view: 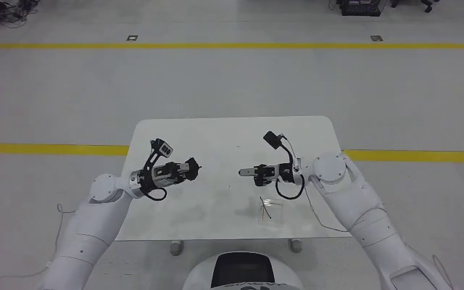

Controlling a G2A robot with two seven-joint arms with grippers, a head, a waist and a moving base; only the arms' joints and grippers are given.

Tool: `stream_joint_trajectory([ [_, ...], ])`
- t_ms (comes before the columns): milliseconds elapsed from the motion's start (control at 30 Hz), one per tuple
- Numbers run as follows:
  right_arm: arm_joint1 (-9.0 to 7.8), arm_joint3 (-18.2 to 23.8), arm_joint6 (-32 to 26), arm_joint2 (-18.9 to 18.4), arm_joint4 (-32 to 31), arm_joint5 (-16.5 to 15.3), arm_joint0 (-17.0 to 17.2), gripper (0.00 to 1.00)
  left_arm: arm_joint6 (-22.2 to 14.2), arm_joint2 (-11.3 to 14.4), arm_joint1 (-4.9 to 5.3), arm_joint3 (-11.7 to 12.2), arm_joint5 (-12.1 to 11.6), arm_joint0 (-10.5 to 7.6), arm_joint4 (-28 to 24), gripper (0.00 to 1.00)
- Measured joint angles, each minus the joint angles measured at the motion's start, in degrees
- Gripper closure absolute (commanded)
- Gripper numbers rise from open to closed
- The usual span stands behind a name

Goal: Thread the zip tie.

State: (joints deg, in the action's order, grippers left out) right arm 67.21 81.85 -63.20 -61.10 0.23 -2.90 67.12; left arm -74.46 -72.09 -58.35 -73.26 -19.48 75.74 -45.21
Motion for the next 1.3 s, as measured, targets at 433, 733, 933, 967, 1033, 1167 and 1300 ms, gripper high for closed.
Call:
stream_joint_trajectory([
  [433,-1.48,5.5,-11.3,6.6,-24.7,12.8,-2.8,0.00,0.0,0.0,0.00,0.0,0.0,0.00,0.0,1.00],
  [733,-1.19,4.7,-11.7,8.3,-24.8,13.5,-3.2,0.00,0.0,0.0,0.00,0.0,0.0,0.00,0.0,1.00],
  [933,-1.17,4.3,-9.2,10.2,-27.8,12.2,-2.3,0.00,0.0,0.0,0.00,0.0,0.0,0.00,0.0,1.00],
  [967,-1.12,4.3,-8.5,10.8,-28.4,12.0,-2.1,0.00,0.0,0.0,0.00,0.0,0.0,0.00,0.0,1.00],
  [1033,-1.05,4.2,-7.4,11.5,-29.2,11.7,-1.8,0.00,0.0,0.0,0.00,0.0,0.0,0.00,0.0,1.00],
  [1167,-0.86,3.4,-4.8,12.9,-31.0,11.3,-1.4,0.00,0.0,0.0,0.00,0.0,0.0,0.00,0.0,1.00],
  [1300,-0.84,3.2,-4.1,13.0,-31.4,11.5,-1.5,0.00,0.0,0.0,0.00,0.0,0.0,0.00,0.0,1.00],
])
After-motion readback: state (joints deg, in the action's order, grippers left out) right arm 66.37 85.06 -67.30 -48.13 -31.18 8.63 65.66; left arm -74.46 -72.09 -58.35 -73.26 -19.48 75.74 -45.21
